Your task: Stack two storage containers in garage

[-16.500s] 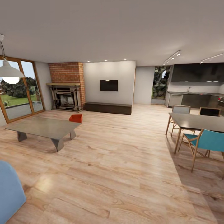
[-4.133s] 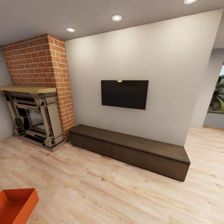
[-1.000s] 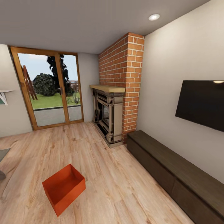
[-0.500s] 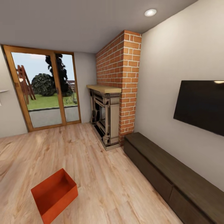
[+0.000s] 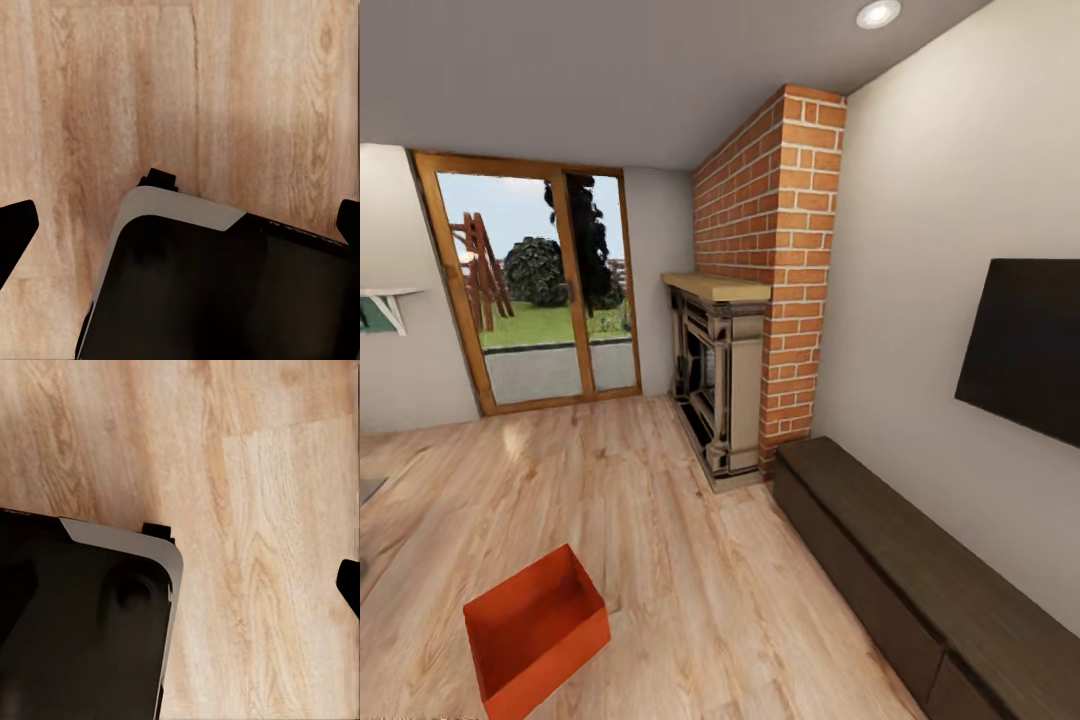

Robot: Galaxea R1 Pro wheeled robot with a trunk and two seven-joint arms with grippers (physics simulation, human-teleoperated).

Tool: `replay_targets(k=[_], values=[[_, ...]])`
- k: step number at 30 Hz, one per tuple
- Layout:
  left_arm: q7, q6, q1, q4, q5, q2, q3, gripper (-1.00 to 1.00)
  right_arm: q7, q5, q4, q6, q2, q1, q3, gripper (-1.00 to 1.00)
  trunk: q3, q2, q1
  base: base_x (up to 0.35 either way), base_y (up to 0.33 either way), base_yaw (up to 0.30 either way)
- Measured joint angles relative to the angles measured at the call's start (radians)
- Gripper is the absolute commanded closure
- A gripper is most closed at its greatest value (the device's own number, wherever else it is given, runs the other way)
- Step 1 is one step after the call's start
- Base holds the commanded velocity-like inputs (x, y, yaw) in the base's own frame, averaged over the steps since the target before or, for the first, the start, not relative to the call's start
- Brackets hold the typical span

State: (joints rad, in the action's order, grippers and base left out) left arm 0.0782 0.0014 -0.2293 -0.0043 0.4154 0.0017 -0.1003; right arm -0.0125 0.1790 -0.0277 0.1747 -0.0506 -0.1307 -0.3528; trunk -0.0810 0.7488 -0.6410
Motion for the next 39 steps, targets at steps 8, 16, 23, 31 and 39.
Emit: replay_targets(k=[8,16,23,31,39], values=[[0.000,0.000,0.000,0.000,0.002,0.000,0.001,-1.00,-0.003,-0.006,0.000,0.001,-0.002,0.000,-0.002,-1.00,0.000,0.000,0.000,0.249,-0.235,0.270],[0.000,0.000,0.000,0.000,0.005,0.000,0.001,-1.00,-0.001,-0.001,0.002,0.006,-0.003,0.000,0.004,-1.00,0.000,0.000,0.000,0.245,-0.220,0.270],[0.000,-0.001,0.000,0.000,0.007,0.000,0.001,-1.00,-0.005,0.000,0.003,0.007,-0.003,0.000,0.004,-1.00,0.000,0.000,0.000,0.124,-0.083,0.270],[0.000,-0.001,0.000,0.000,0.008,0.000,0.001,-1.00,-0.006,0.000,0.003,0.007,-0.003,0.000,0.004,-1.00,0.000,0.000,0.000,0.012,-0.007,0.270],[0.000,-0.001,0.000,0.000,0.008,0.000,0.001,-1.00,-0.006,-0.002,0.003,0.006,-0.003,0.000,0.004,-1.00,0.000,0.000,0.000,0.000,0.000,0.270]])
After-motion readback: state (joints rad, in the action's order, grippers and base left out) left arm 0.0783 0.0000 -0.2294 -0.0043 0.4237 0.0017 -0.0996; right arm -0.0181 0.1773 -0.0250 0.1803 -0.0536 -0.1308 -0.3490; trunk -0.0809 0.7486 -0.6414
